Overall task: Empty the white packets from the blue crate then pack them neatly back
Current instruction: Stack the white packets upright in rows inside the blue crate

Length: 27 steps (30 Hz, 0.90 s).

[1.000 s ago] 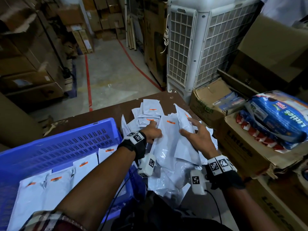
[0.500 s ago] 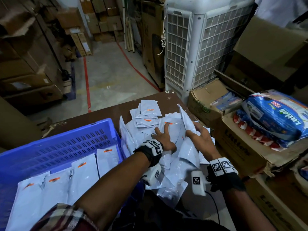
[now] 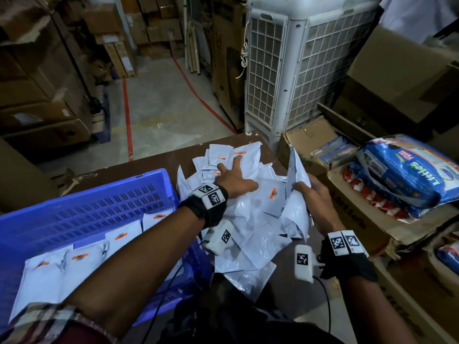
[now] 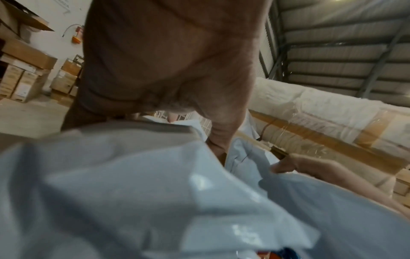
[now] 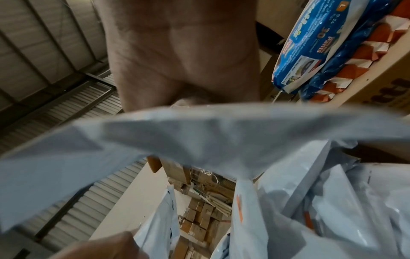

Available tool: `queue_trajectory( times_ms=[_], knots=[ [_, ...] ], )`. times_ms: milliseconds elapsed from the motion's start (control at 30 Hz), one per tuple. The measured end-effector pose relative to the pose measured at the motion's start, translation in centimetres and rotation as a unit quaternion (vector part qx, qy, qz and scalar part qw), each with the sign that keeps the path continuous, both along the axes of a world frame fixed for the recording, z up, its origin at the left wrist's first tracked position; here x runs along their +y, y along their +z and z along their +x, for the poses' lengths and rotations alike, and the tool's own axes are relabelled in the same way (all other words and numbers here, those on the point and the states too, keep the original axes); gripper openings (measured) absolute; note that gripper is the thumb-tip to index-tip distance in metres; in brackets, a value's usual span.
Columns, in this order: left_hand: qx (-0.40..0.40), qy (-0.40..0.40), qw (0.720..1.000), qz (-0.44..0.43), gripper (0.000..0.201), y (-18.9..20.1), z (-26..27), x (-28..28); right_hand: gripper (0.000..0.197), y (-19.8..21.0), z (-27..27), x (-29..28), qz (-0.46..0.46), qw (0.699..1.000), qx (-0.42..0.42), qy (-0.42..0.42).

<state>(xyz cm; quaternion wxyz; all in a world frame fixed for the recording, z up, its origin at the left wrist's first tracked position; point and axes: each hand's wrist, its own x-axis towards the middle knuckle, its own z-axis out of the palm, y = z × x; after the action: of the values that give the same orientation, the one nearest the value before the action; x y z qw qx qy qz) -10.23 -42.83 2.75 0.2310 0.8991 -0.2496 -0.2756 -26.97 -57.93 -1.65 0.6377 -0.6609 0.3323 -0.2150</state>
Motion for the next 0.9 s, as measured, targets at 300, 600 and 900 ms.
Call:
queue_trajectory(
  times_ms=[300,600,900],
  knots=[
    [-0.040,0.059,0.996,-0.055,0.099,4.1,2.6,7.6,0.056,1.0,4.0,4.9,-0.143,0.984,0.051,0.097],
    [-0.010,0.180,0.981,-0.071,0.107,4.2,5.7,20.9,0.066,2.5,9.0,15.1,-0.385,0.899,0.007,0.209],
    [0.031,0.249,0.967,-0.041,0.104,1.5,6.6,32.4,0.064,3.2,12.9,23.9,-0.419,0.852,0.039,0.313]
  ],
)
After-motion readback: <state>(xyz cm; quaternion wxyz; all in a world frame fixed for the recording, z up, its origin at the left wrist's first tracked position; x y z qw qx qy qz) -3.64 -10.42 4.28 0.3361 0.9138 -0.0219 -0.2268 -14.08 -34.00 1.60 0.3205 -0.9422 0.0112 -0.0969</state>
